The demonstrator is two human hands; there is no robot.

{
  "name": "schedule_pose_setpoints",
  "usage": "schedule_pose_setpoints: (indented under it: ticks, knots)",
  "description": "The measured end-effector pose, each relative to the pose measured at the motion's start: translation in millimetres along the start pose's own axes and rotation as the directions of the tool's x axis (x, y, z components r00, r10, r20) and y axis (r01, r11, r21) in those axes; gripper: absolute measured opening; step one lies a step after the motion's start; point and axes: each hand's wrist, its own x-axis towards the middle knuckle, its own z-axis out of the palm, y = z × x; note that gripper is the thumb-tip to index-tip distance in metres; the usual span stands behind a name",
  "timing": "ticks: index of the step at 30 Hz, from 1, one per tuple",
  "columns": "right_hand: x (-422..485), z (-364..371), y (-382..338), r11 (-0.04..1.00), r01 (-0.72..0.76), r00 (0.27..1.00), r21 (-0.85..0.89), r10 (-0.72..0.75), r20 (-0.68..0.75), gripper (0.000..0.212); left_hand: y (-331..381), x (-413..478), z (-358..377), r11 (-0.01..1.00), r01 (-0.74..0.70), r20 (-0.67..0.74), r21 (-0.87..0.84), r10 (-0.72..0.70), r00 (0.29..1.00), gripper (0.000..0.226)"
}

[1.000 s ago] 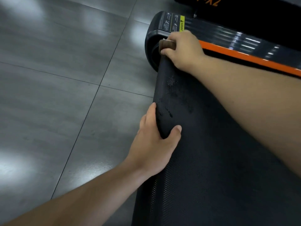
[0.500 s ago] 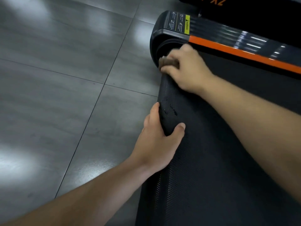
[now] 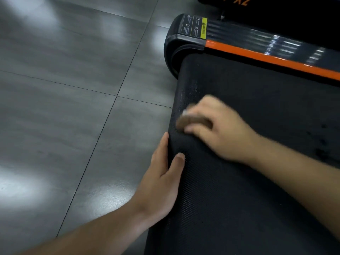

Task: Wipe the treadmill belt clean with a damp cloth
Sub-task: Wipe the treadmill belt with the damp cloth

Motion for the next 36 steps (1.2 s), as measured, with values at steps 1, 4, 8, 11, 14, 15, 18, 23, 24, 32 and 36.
schedule_pose_setpoints:
  ticks: [1, 4, 8, 11, 14, 15, 18, 23, 24, 32, 36]
  knots:
    - [-16.8, -0.9, -8.2, 0.998, 0.051, 0.996, 0.047, -0.054, 0.064, 0.029, -2.3, -0.5, 0.2, 1.0, 0.009, -0.015, -0.029, -0.01, 1.0, 0.08]
    - [-7.1, -7.5, 8.5, 0.997, 0.073, 0.997, -0.02, -0.072, 0.013, 0.03, -4.1, 0.2, 0.5, 0.997, 0.032, -0.033, -0.076, -0.035, 0.999, 0.073]
    - [35.8, -4.1, 35.3, 0.94, -0.322, 0.917, -0.112, 0.28, -0.285, 0.027, -4.9, -1.6, -2.5, 0.994, 0.074, -0.031, -0.079, -0.077, 0.997, 0.051]
    - [-11.7, 8.9, -2.8, 0.982, -0.164, 0.978, -0.095, 0.149, -0.148, 0.021, -5.2, -3.6, -2.3, 0.994, 0.082, -0.043, -0.071, -0.085, 0.995, 0.05]
    - [-66.4, 11.3, -36.7, 0.999, 0.034, 0.998, 0.002, -0.034, 0.043, 0.02, -3.2, -9.2, -0.6, 0.995, 0.065, -0.033, -0.074, -0.068, 0.997, 0.052]
    - [-66.5, 9.1, -34.7, 0.998, 0.058, 0.997, -0.02, -0.057, 0.061, 0.021, -3.7, -12.3, -0.4, 0.996, 0.056, -0.034, -0.074, -0.058, 0.998, 0.055]
    - [-20.7, 8.1, -10.2, 0.989, -0.09, 0.988, -0.121, 0.074, -0.134, 0.027, -6.7, -22.1, -1.8, 0.994, 0.062, -0.008, -0.086, -0.063, 0.998, 0.071]
    - [-19.4, 22.6, -30.3, 0.975, -0.16, 0.978, -0.156, 0.135, -0.157, 0.031, -13.9, -34.9, -4.0, 0.98, 0.06, 0.027, -0.191, -0.056, 0.998, 0.044]
    - [-36.5, 24.6, -47.4, 0.993, -0.057, 0.997, -0.103, 0.05, -0.063, 0.031, -16.8, -35.3, -5.6, 0.972, 0.066, 0.042, -0.227, -0.058, 0.997, 0.044]
    - [84.4, 13.3, -8.4, 0.952, -0.082, 0.994, -0.294, 0.099, 0.044, 0.029, -17.5, -27.5, -11.1, 0.939, 0.157, 0.089, -0.304, -0.136, 0.987, 0.029]
    - [130.7, 6.3, 14.2, 0.862, -0.244, 0.965, -0.445, 0.262, -0.022, 0.031, -7.8, -5.7, -16.4, 0.926, 0.183, 0.14, -0.329, -0.144, 0.98, 0.027]
